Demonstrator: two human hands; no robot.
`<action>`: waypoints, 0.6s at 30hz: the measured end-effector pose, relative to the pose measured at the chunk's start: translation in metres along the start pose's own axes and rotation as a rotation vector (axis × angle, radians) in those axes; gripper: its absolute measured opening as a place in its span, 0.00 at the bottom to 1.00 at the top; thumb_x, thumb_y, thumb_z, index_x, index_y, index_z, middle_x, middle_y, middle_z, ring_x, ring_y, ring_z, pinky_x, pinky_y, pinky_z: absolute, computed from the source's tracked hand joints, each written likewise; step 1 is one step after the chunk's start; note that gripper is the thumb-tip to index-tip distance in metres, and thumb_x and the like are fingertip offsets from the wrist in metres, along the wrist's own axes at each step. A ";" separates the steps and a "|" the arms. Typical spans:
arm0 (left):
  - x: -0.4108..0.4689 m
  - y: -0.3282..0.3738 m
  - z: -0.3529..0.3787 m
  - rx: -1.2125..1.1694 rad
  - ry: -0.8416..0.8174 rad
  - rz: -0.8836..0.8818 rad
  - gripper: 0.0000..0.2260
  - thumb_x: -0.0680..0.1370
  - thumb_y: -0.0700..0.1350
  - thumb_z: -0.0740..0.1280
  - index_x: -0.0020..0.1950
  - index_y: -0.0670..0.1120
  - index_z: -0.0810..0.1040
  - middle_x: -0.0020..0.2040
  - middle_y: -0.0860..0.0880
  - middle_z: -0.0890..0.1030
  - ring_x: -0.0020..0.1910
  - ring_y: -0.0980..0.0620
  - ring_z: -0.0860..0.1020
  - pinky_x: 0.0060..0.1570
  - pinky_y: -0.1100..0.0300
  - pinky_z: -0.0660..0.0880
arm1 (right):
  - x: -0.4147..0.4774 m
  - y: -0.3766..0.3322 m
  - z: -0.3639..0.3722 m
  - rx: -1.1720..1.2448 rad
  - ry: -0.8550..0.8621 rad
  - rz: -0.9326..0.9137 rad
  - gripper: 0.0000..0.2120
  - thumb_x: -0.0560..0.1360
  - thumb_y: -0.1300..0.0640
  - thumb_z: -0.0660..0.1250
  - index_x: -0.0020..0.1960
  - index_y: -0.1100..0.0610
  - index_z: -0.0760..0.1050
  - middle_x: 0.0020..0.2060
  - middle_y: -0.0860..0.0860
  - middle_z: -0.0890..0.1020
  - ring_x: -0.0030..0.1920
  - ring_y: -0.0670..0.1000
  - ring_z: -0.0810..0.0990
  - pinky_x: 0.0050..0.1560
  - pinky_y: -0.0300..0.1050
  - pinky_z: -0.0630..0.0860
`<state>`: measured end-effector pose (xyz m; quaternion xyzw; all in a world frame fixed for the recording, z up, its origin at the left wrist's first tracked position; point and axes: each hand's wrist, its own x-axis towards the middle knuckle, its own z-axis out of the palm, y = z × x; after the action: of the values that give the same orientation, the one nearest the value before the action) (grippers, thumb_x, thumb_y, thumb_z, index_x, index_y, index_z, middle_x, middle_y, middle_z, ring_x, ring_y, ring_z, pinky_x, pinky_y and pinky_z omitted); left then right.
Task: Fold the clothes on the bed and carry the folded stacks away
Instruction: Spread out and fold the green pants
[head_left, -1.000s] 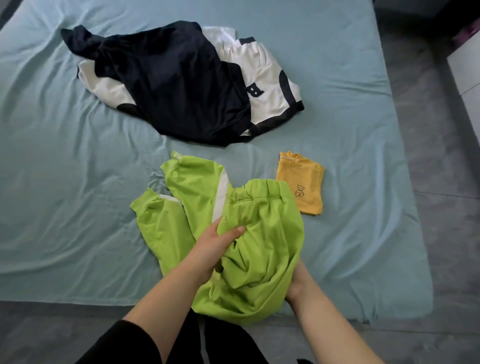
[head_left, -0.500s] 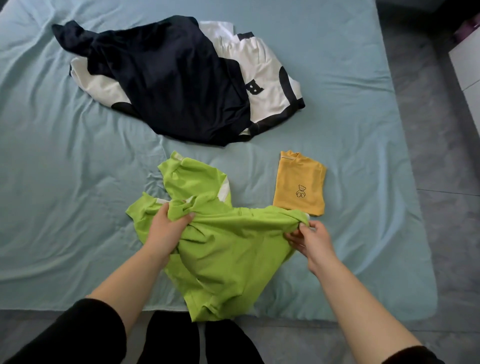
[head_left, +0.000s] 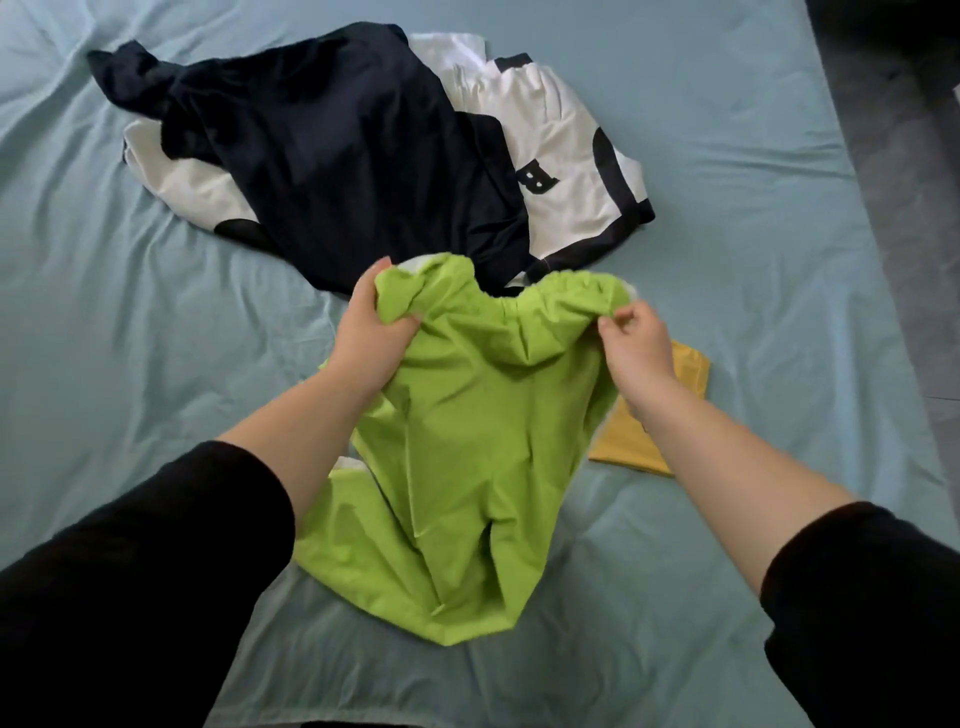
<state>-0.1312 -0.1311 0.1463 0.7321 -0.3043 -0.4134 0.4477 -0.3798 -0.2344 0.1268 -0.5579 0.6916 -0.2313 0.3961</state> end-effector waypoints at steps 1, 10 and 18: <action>0.008 0.005 0.001 -0.035 -0.038 -0.014 0.36 0.75 0.48 0.71 0.77 0.58 0.54 0.67 0.54 0.72 0.62 0.54 0.73 0.62 0.56 0.72 | 0.010 -0.013 0.005 0.034 -0.022 -0.009 0.10 0.78 0.54 0.62 0.58 0.54 0.72 0.49 0.51 0.79 0.49 0.52 0.77 0.47 0.42 0.70; -0.001 -0.098 -0.013 0.501 -0.370 -0.262 0.28 0.80 0.49 0.62 0.78 0.46 0.56 0.77 0.45 0.61 0.75 0.45 0.61 0.71 0.53 0.60 | -0.106 0.018 0.073 0.020 -0.429 0.153 0.08 0.80 0.60 0.59 0.55 0.56 0.76 0.48 0.55 0.82 0.44 0.52 0.81 0.44 0.43 0.75; 0.015 -0.172 -0.031 1.619 -0.579 0.219 0.39 0.75 0.59 0.66 0.78 0.59 0.45 0.79 0.47 0.39 0.77 0.43 0.35 0.69 0.32 0.33 | -0.246 0.100 0.148 -0.047 -0.795 0.675 0.13 0.78 0.43 0.61 0.40 0.50 0.71 0.37 0.45 0.75 0.35 0.41 0.73 0.33 0.30 0.68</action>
<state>-0.0842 -0.0598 -0.0070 0.6582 -0.6757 -0.1945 -0.2689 -0.3043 0.0456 0.0362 -0.3574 0.6342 0.1544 0.6680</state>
